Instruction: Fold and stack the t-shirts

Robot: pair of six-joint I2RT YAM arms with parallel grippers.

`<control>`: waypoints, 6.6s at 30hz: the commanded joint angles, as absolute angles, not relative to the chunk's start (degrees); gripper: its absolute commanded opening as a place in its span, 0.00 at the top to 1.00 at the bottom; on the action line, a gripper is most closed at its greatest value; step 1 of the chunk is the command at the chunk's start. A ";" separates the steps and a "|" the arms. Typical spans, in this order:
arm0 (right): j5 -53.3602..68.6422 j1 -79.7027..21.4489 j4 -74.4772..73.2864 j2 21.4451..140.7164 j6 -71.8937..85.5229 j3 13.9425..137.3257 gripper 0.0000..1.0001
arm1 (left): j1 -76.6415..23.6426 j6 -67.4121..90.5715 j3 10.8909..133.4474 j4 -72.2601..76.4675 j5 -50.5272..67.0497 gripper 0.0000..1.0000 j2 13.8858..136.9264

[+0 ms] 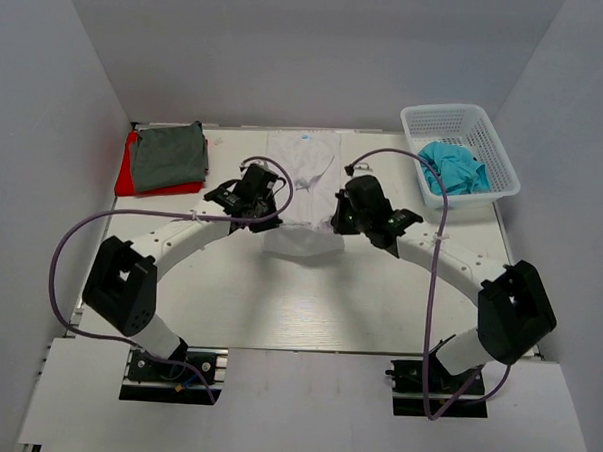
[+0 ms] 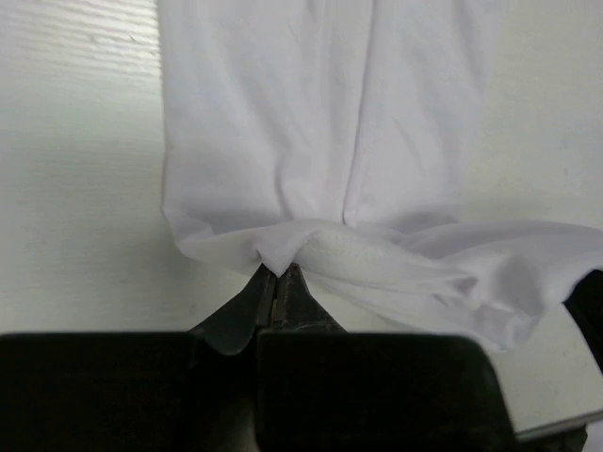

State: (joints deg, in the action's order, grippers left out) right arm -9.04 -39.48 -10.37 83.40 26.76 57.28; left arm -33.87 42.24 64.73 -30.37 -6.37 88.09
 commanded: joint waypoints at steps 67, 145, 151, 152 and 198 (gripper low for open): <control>15.91 -25.05 -5.71 107.58 28.74 62.41 0.45 | -19.51 29.36 68.30 -24.27 5.45 0.62 108.98; -8.54 -28.75 -13.18 91.48 16.88 76.19 1.00 | -24.96 42.63 92.71 -45.18 -15.73 1.00 102.12; -6.07 -26.81 -13.01 99.48 17.31 80.85 1.00 | -23.91 43.16 96.31 -41.93 -15.39 1.00 108.44; -5.63 -26.20 -12.83 100.45 17.49 82.60 1.00 | -23.91 43.15 97.55 -41.92 -15.38 1.00 109.59; 5.89 -21.88 0.09 85.36 16.97 61.35 0.10 | -20.39 24.79 93.07 -34.89 1.85 0.43 126.12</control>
